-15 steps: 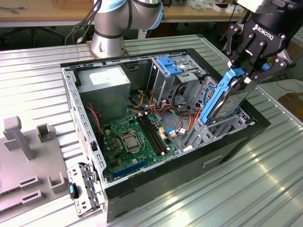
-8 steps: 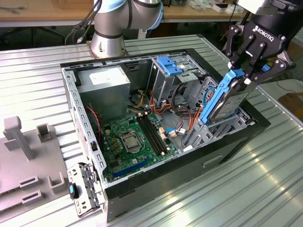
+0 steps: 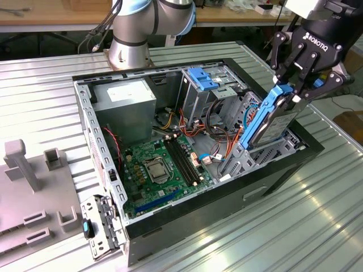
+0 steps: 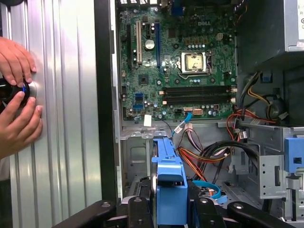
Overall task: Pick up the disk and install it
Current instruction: 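Insert the disk into the insertion slot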
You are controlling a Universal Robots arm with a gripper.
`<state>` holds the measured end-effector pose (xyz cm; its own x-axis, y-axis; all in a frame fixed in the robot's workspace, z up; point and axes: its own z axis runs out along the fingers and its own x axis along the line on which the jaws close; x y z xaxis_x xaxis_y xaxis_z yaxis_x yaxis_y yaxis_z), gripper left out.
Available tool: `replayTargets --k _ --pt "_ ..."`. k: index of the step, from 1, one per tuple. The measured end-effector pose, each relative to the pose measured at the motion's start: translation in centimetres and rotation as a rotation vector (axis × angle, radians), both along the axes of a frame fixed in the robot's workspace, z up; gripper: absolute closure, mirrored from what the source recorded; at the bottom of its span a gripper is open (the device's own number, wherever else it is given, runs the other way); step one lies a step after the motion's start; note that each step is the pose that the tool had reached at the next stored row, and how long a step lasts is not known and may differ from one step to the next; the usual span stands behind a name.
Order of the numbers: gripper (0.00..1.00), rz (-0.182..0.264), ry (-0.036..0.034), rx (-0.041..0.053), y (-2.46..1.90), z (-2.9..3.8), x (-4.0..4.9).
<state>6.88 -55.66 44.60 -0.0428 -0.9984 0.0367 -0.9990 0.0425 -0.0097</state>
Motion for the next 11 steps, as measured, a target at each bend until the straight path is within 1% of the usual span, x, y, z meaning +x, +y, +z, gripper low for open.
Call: replayTargets --k 5,8,9,11 --pt "0.63 0.002 -0.0001 0.0 0.0 0.0 0.0" --pt "0.63 0.002 -0.0001 0.0 0.0 0.15 0.0" --pt "0.63 0.002 -0.0001 0.0001 0.0 0.82 0.0" --pt "0.63 0.002 -0.0008 0.0001 0.0 1.81 0.0"
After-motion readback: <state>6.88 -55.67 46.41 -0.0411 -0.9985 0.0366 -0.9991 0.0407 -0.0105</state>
